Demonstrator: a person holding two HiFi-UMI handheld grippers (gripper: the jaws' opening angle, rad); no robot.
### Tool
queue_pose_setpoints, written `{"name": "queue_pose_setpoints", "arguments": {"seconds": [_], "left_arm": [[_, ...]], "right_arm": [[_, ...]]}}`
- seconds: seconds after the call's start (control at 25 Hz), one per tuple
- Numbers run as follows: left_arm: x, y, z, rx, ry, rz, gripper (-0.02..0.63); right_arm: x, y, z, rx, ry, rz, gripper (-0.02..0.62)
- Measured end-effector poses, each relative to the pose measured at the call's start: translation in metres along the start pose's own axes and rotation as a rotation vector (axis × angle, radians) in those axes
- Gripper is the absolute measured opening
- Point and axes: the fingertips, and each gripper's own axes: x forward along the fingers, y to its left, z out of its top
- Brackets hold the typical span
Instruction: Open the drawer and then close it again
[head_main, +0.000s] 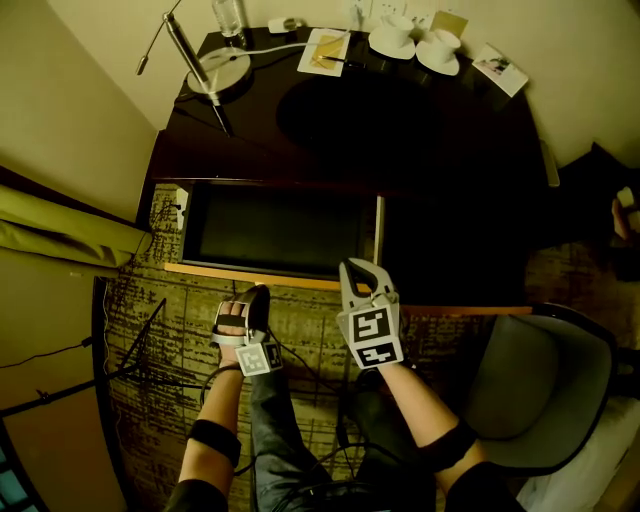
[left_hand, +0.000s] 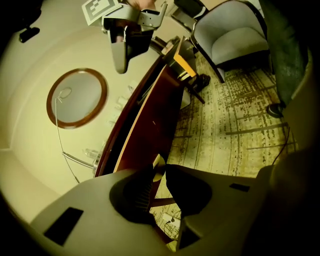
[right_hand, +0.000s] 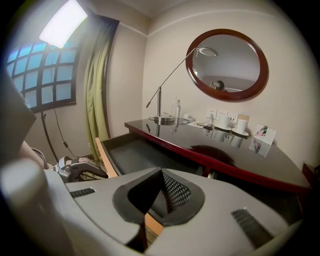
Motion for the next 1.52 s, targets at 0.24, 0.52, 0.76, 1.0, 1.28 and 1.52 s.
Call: {"name": "queue_pose_setpoints", "arguments": {"seconds": [0.24,0.52,0.76,1.0,1.28,1.52], "left_arm": [[-0.058,0.013,0.003,-0.144,0.0,-0.052,0.086],[-0.16,0.125,0.058,-0.412,-0.08,-0.003,0.006],[-0.205,0.227,0.11,-0.601,-0.189,-0.001,0.005],[-0.229,0.301,0.145,-0.868,-0.298,-0.051,0.005],[-0.247,0.324,0.162,-1.023,-0.362,-0.093,0.005],[-0.26,0.324,0.162,-1.053,-0.382,-0.113,0.003]], "right_arm": [[-0.022,-0.016,0.029,-0.004,-0.01,-0.023,0.005],[-0.086,-0.027,0.085,0.002,-0.055,-0.026,0.005],[-0.146,-0.033,0.13,0.004,-0.12,-0.005,0.005],[-0.194,-0.035,0.161,0.024,-0.186,0.015,0.005],[-0.237,-0.046,0.163,0.054,-0.214,-0.016,0.005],[-0.258,-0.048,0.149,0.112,-0.209,-0.066,0.005]]}}
